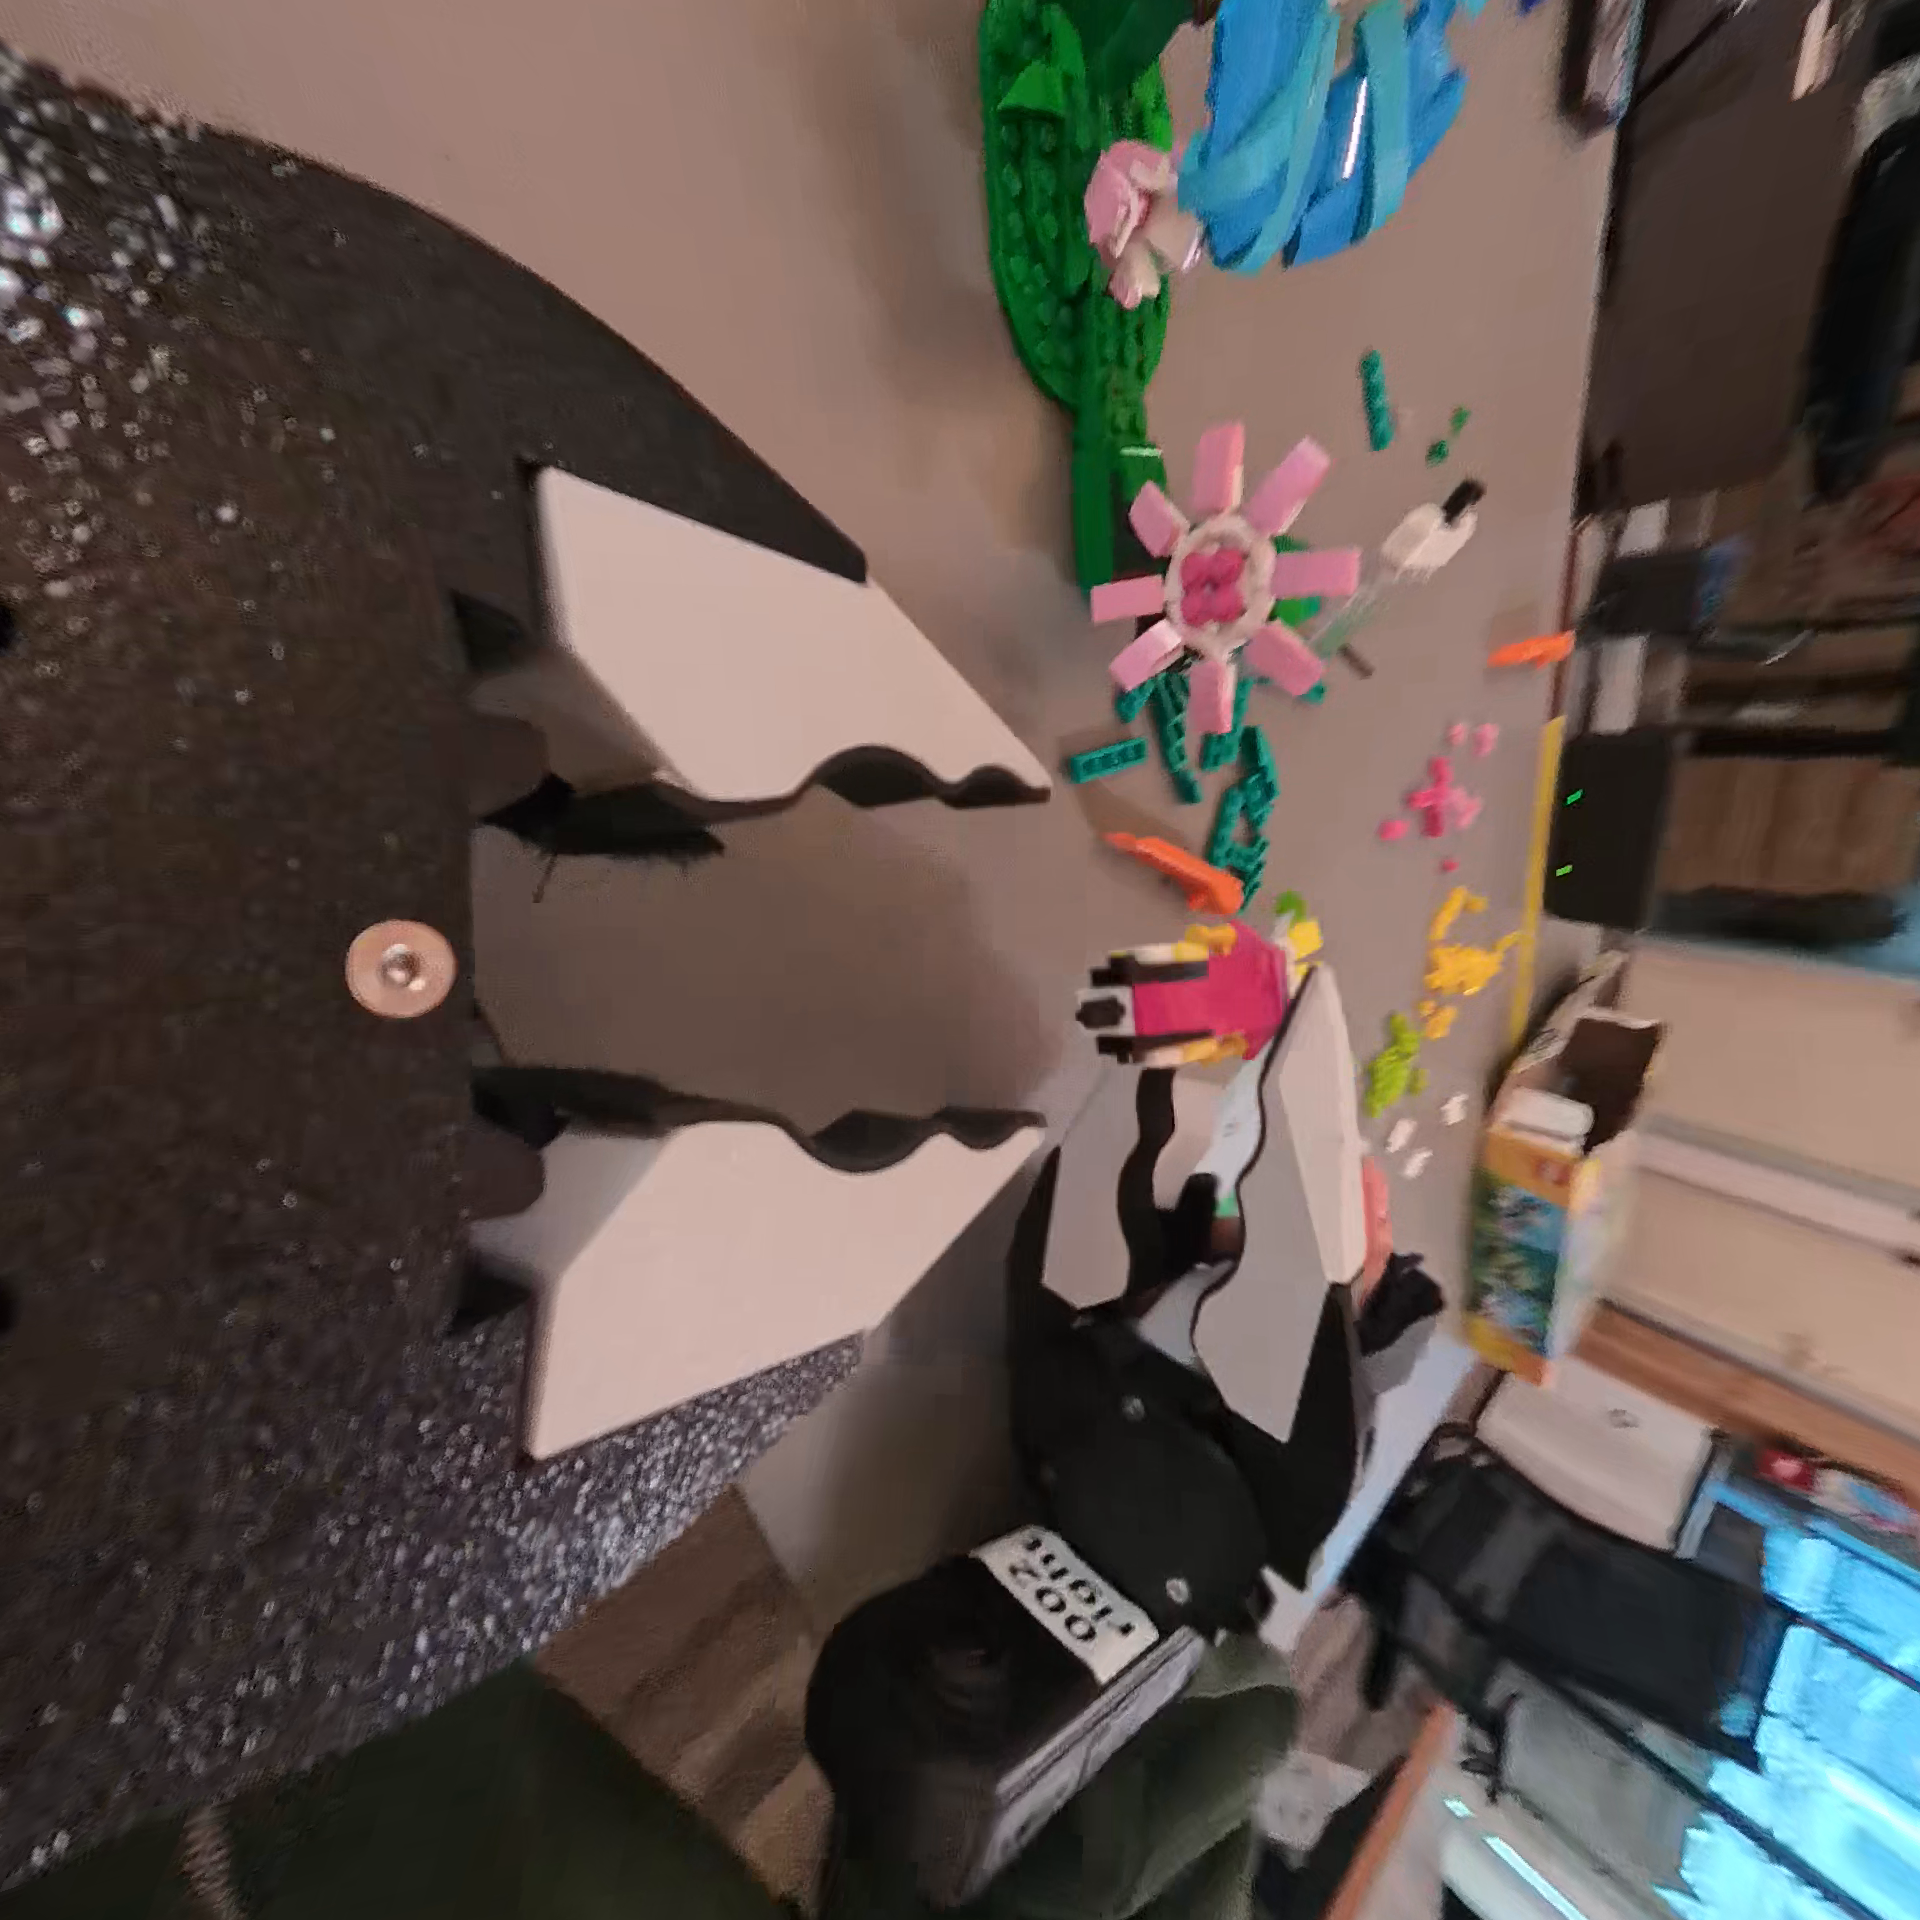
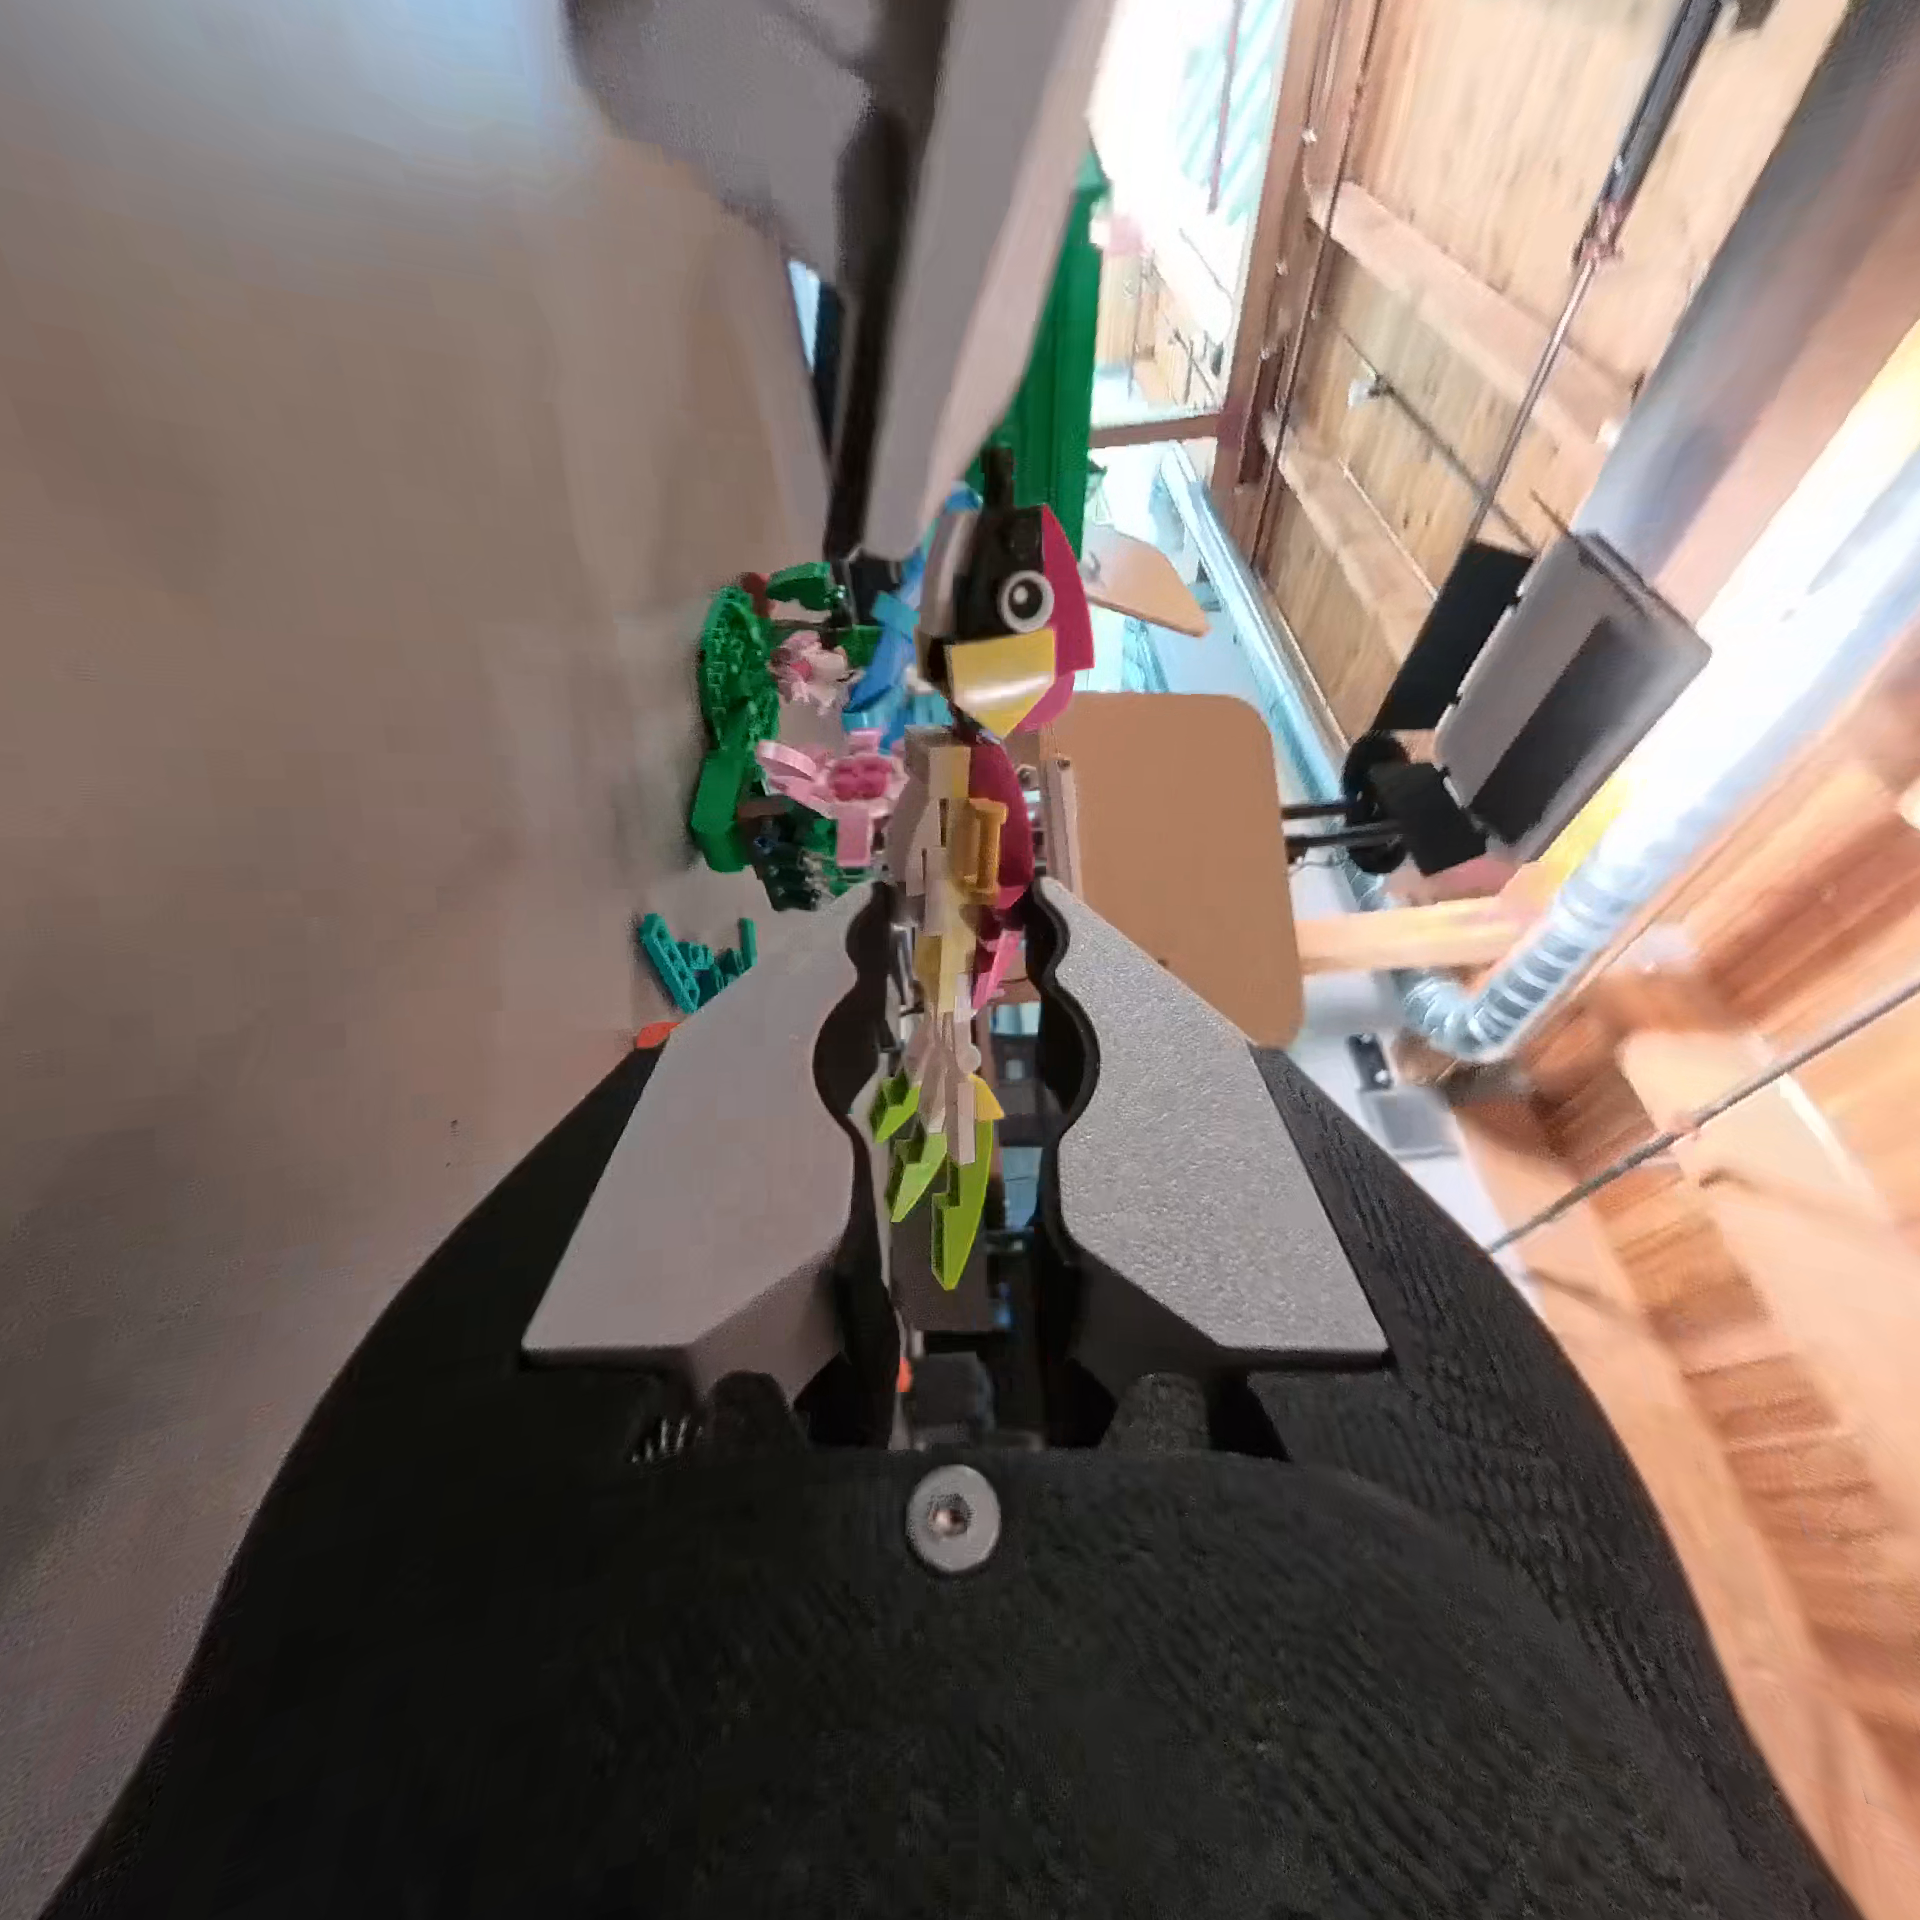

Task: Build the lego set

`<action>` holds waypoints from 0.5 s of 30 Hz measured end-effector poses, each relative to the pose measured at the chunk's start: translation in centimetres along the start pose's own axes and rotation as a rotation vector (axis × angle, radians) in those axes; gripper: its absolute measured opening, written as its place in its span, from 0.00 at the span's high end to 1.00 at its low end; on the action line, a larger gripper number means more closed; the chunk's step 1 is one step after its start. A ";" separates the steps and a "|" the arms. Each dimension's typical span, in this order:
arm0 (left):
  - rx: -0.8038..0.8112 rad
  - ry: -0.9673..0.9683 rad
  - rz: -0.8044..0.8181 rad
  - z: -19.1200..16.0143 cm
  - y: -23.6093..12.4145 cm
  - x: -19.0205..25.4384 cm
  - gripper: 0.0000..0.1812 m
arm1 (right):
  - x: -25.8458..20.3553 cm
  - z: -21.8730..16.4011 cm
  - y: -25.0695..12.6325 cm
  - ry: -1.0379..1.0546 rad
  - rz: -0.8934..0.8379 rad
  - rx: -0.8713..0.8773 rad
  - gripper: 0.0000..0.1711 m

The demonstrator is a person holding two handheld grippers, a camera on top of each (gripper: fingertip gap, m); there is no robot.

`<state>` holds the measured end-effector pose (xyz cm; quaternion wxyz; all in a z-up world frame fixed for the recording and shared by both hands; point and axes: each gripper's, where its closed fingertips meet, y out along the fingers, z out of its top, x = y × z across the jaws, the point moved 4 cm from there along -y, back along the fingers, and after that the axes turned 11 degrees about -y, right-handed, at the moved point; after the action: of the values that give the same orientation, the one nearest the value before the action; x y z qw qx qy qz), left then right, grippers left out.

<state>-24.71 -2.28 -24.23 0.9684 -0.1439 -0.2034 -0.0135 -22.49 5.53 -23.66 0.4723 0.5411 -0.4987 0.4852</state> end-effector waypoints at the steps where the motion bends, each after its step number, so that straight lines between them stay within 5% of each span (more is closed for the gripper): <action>1: 0.045 -0.009 0.002 0.2 0.1 0.0 0.68 | 0.1 -0.1 0.0 0.024 -0.003 0.000 0.86; 5: 0.188 -0.038 -0.032 0.8 1.1 0.9 0.75 | 0.2 0.4 -0.1 0.067 -0.007 0.023 0.86; 15: 0.261 -0.038 -0.068 0.8 2.8 1.7 0.86 | 0.2 0.6 -0.2 0.169 0.008 0.041 0.86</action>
<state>-23.21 0.66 -23.57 0.9738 -0.0098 -0.2264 -0.0168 -22.26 4.94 -23.51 0.4996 0.5060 -0.4491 0.5411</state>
